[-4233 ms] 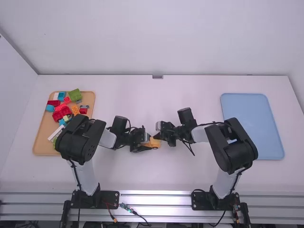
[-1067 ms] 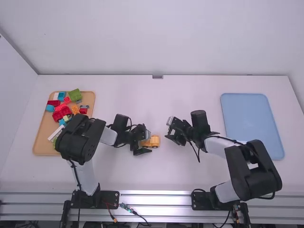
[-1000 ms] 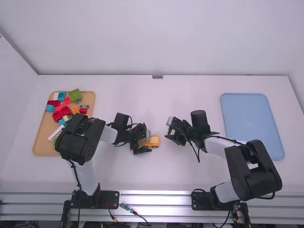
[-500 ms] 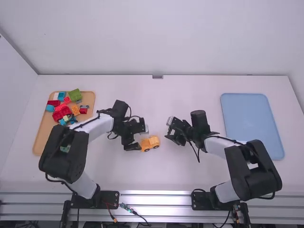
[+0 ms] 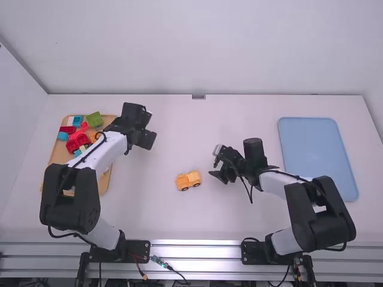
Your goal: Assemble lego blocks to make yellow taxi
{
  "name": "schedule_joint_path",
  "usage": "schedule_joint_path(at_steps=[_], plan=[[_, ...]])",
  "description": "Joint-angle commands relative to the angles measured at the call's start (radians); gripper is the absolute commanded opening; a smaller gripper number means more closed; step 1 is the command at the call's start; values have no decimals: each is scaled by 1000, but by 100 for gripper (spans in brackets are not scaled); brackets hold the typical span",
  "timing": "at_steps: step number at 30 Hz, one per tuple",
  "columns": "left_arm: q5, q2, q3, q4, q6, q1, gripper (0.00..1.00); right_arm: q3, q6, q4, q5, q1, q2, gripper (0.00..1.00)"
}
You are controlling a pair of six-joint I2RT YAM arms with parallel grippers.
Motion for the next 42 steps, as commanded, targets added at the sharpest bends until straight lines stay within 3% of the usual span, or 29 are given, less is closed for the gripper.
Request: schedule_joint_path(at_steps=[1, 6, 11, 13, 20, 26, 34, 42], plan=[[-73, -12, 14, 0, -159, 38, 99, 24, -68, -15, -6, 2, -5, 87], [-55, -12, 18, 24, -205, 113, 99, 26, -70, -10, -6, 0, -5, 90], [98, -12, 52, -2, -208, 246, 99, 58, -74, -34, -6, 0, -5, 92], [158, -12, 79, -47, -212, 305, 99, 82, -74, -56, -6, 0, -5, 93], [94, -8, 148, -264, -504, 430, 99, 192, -121, -185, 2, 0, -5, 94], [95, -8, 129, -320, -623, 423, 99, 258, -126, -270, 2, 0, -5, 96], [95, -8, -5, -198, -658, 424, 99, 262, -126, -270, 2, 0, -5, 99], [94, -8, -50, -213, -779, 423, 99, 265, -126, -242, 16, 0, -5, 99]])
